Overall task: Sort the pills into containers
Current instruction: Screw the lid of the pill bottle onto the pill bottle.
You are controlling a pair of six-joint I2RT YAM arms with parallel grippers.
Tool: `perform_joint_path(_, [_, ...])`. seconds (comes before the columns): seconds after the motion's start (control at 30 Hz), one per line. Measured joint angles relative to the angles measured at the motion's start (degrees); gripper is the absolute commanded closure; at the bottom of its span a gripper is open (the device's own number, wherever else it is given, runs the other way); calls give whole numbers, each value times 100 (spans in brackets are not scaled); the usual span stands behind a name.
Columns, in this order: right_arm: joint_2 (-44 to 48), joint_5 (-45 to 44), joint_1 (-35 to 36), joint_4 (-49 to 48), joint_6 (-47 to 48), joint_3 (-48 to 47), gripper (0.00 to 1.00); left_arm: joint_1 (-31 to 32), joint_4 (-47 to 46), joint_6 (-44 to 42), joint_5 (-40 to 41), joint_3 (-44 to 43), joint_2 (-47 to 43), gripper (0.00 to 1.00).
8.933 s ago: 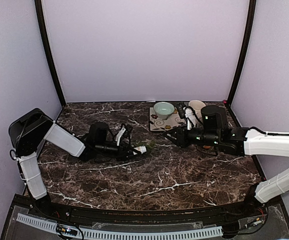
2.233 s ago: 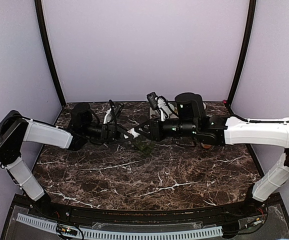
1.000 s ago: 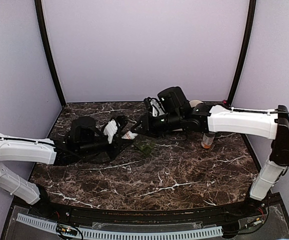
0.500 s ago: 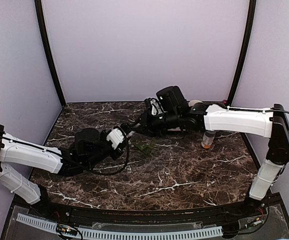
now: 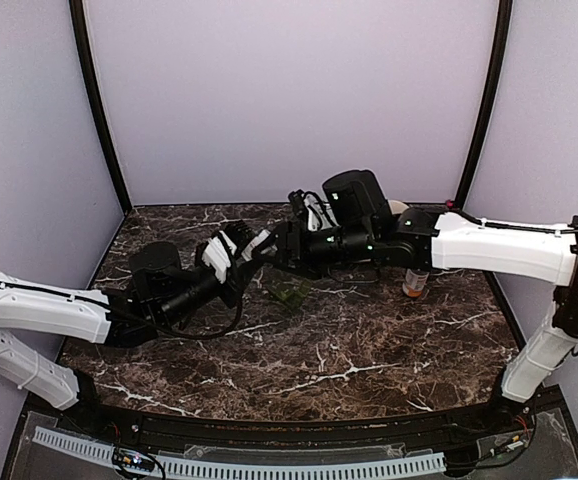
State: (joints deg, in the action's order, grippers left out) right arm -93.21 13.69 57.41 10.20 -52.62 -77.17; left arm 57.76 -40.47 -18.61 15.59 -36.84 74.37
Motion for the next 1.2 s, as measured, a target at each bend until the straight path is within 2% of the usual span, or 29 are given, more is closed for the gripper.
perform_joint_path(0.27, [673,-463,83,33,474,369,32,-260,173,522,-435,-136,-188,100])
perform_joint_path(0.4, [1093,-636,142,-11,942,695,32,-649,415,977,-1036,-138,-337,100])
perform_joint_path(0.5, [1379,-780,170,-98,1388,966,32,-990,581,1351,-1759,-186,-393,100])
perform_joint_path(0.63, [1687,-881,177,-221,2020,1270,32,-1408,1086,1803,-3206,-570,-275,100])
perform_joint_path(0.7, [1740,-881,177,-302,2304,1316,32,-1508,1303,2059,-4168,-964,-31,100])
perform_joint_path(0.9, [1788,-793,160,-549,2844,1344,32,-1720,1425,2776,-6203,-1499,723,100])
perform_joint_path(1.07, [1856,-680,131,-730,3008,1346,33,-1779,1486,3314,-7219,-1510,1115,100])
perform_joint_path(1.2, [1886,-560,98,-813,3034,1346,34,-1818,1451,3648,-7709,-1554,1224,100])
